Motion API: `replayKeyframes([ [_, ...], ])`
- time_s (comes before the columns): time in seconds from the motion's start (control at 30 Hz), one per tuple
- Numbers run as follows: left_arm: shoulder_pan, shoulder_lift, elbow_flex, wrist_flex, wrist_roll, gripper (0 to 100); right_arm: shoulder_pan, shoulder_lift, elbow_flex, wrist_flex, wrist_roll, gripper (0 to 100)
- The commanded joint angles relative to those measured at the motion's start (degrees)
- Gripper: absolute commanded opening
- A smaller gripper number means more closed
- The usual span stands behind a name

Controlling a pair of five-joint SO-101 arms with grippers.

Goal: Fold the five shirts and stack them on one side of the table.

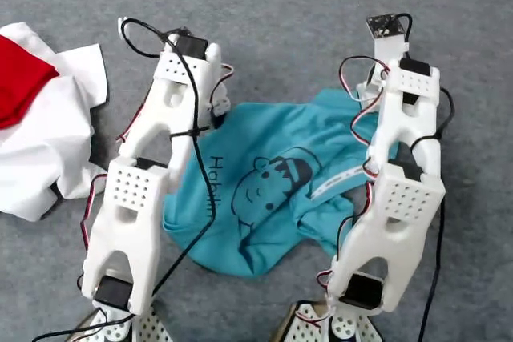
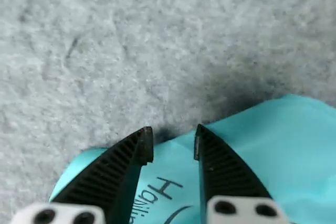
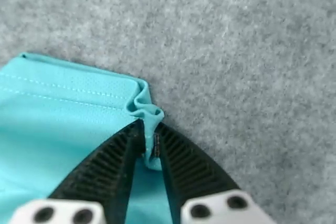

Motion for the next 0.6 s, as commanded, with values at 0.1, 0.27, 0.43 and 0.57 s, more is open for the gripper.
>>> replayKeyframes([
  [0.1, 3.78, -1.71, 0.97, 1.14, 0.26, 17, 0.84, -0.22, -2.86, -0.53, -0.18, 0.4],
  [0.27, 7.91, -1.71, 5.36, 1.14, 0.26, 16, 0.84, -0.22, -2.86, -0.53, -0.18, 0.4],
  [0.43, 12.31, -1.80, 5.63, 1.14, 0.26, 16, 0.84, -0.22, -2.86, -0.53, -0.18, 0.4],
  [0.57, 15.56, -1.54, 6.68, 1.05, 0.35, 16, 0.84, -0.22, -2.95, -0.53, -0.09, 0.4],
])
